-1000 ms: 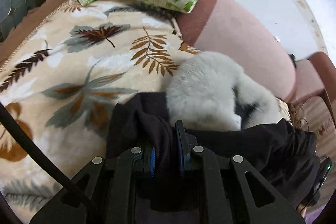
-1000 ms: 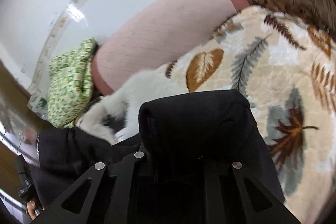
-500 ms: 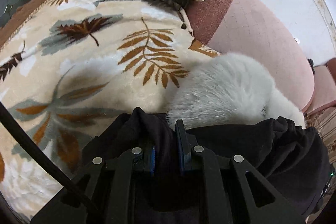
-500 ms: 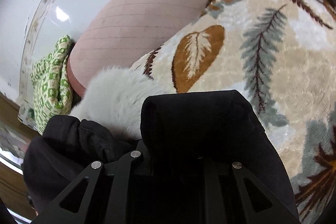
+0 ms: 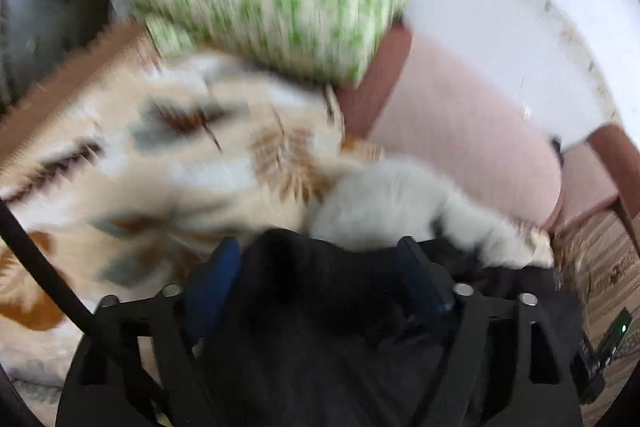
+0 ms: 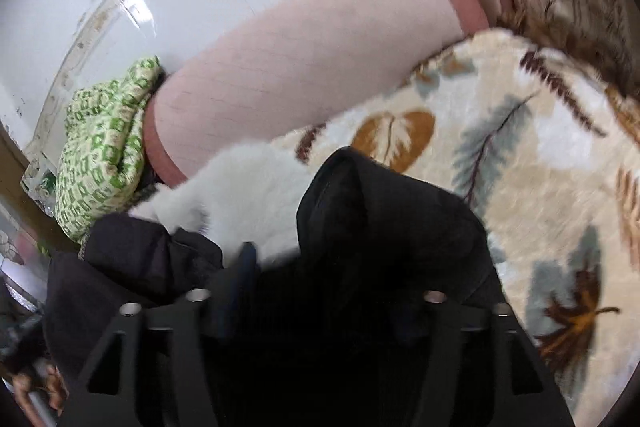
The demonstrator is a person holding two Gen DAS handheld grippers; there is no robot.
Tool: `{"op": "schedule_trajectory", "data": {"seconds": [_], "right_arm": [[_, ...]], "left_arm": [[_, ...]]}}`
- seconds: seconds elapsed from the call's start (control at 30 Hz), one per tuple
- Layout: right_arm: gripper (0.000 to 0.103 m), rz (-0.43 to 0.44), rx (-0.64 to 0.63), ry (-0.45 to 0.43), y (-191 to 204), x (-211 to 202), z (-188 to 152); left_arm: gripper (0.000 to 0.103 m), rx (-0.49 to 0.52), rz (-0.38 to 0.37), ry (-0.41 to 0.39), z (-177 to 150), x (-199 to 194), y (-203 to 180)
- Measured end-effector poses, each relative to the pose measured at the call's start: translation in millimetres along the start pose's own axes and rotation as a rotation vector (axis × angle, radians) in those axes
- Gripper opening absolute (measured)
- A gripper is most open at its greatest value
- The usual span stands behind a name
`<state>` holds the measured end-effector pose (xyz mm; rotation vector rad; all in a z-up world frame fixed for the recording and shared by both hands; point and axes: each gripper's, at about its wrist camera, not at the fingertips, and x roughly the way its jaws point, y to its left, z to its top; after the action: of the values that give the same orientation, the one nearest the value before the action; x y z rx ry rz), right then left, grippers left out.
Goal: Fold large clothes
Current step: 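Lower the held hem onto the fur collar with both grippers, then open both grippers and release the folded hem near the collar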
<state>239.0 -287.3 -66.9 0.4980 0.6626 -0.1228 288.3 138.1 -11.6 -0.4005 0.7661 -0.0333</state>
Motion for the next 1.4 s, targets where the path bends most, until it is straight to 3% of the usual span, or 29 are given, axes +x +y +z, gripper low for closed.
{"op": "schedule_trajectory", "data": {"seconds": [0.07,0.17,0.23,0.3,0.4,0.47,0.57,0.63,0.7,0.77,0.87,1.03,1.23,1.4], "right_arm": [[0.089,-0.015,0.009,-0.07,0.8,-22.7,1.8],[0.089,-0.045,0.028,-0.173,4.5,-59.5,3.7],[0.089,-0.002,0.001,-0.218,16.9,-83.9,0.6],[0.085,0.069,-0.065,-0.201,39.2,-93.7,-8.3],[0.06,0.166,-0.194,-0.11,78.5,-83.9,-29.0],[0.031,0.217,-0.275,-0.02,100.8,-63.7,-43.0],[0.029,0.181,-0.342,0.029,114.1,-29.6,-53.9],[0.029,0.162,-0.335,0.057,114.9,-4.5,-50.9],[0.03,0.126,-0.32,0.072,112.1,22.6,-45.3],[0.029,0.12,-0.278,0.119,104.4,50.8,-44.2],[0.024,0.142,-0.195,0.186,91.7,88.5,-38.0],[0.023,0.175,-0.16,0.197,86.8,109.8,-36.2],[0.021,0.296,-0.045,0.216,67.8,117.8,-31.1],[0.022,0.28,-0.086,0.174,79.4,108.1,-35.0]], "left_arm": [[0.085,0.032,-0.004,-0.047,1.1,-26.4,-1.6],[0.085,0.109,0.052,-0.064,-9.9,-51.3,-10.7],[0.085,0.158,0.05,-0.069,-22.7,-57.3,-19.2],[0.085,0.235,0.045,-0.046,-35.5,-52.8,-34.7],[0.085,0.366,0.049,-0.022,-51.0,-39.2,-63.4],[0.085,0.44,0.055,-0.022,-60.1,-26.1,-79.6],[0.085,0.535,0.154,0.005,-66.2,15.8,-94.5],[0.085,0.546,0.227,0.009,-62.4,41.0,-93.6],[0.086,0.511,0.275,0.03,-53.0,70.5,-83.4],[0.089,0.433,0.267,0.062,-43.1,90.5,-69.5],[0.095,0.3,0.227,0.101,-30.2,115.0,-46.4],[0.103,0.095,0.105,0.207,-18.2,154.8,-3.4],[0.103,0.035,0.026,0.208,-22.7,161.5,9.4],[0.103,0.053,0.057,0.16,-28.2,146.3,1.6]]}}
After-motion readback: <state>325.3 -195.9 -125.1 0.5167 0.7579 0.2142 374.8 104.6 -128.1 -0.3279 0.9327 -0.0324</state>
